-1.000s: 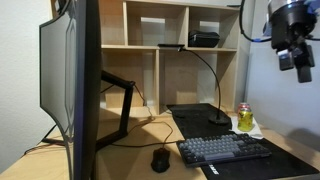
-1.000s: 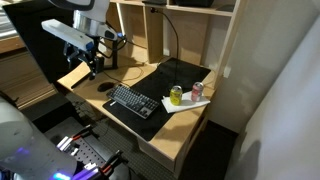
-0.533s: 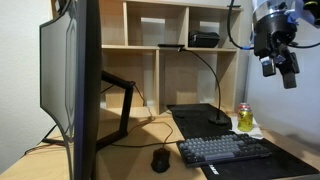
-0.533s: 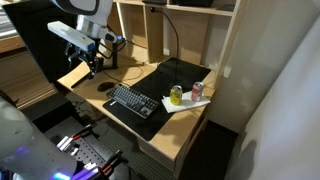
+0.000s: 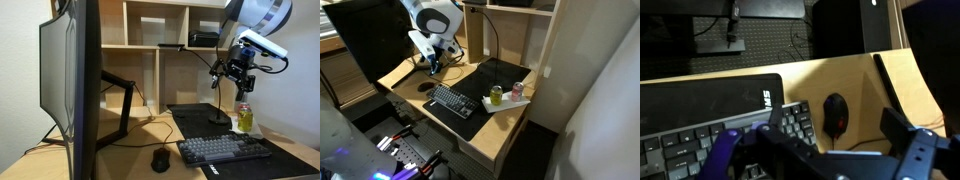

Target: Turn off the desk lamp

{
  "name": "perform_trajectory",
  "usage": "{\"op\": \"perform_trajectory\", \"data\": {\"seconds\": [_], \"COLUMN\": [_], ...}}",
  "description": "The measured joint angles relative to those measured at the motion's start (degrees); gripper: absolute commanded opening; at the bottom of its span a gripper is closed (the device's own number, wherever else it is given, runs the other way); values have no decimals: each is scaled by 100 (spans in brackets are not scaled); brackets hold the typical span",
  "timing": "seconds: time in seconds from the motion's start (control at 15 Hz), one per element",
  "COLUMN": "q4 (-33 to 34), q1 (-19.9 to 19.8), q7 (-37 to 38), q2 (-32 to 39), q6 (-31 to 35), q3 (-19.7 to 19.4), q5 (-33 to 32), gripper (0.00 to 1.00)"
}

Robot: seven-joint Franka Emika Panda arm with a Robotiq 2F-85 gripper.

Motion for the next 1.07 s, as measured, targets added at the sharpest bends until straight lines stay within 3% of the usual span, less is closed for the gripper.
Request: {"op": "perform_trajectory", "data": {"seconds": [0.47,0.67,0.93,1.07], "q4": [401,908,1894,2153], "q1": [-132,-132,-133,-139], "q7": [395,888,1298,1398], "q2": [436,1121,2343,2610], "q6": [57,200,866,955], "q3": [12,98,254,266], "q5": [217,1072,2328,2545], "gripper": [100,100,100,100]}}
